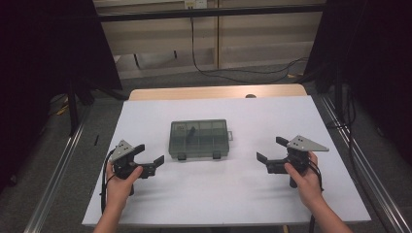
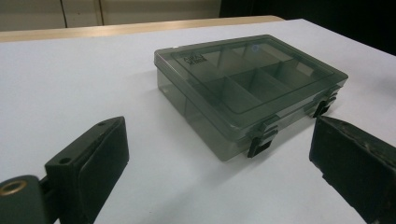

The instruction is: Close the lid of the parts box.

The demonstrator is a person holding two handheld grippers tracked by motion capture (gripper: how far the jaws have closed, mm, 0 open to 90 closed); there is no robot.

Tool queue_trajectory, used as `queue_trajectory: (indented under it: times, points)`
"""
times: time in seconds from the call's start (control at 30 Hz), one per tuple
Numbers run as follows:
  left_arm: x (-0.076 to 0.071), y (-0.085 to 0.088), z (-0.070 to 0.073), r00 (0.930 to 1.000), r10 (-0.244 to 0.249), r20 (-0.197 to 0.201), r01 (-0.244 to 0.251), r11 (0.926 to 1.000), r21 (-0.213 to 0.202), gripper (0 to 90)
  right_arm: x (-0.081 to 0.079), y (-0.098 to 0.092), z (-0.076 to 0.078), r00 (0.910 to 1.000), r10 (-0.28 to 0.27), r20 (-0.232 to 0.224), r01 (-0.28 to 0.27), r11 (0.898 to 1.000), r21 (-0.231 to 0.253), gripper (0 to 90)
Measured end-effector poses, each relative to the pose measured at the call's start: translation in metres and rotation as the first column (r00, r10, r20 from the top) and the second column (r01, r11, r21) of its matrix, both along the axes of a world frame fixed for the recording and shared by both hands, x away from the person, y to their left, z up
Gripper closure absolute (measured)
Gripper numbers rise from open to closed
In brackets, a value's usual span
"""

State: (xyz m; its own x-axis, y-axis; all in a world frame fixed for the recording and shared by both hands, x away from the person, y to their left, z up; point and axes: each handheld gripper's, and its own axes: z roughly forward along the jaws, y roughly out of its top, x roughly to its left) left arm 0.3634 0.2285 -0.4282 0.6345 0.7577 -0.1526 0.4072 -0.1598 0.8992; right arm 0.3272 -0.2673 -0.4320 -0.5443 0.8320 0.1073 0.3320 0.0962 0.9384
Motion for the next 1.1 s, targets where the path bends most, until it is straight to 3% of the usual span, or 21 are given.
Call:
queue_trajectory:
  times: [1.1]
  points:
    - [-0.006,0.005,-0.005,0.9999,0.011,0.006,-0.010,0.9998,-0.016,4.9,-0.015,-0.020,-0.005,0.9998,-0.022,0.005,0.022,1.000,0.003,1.5]
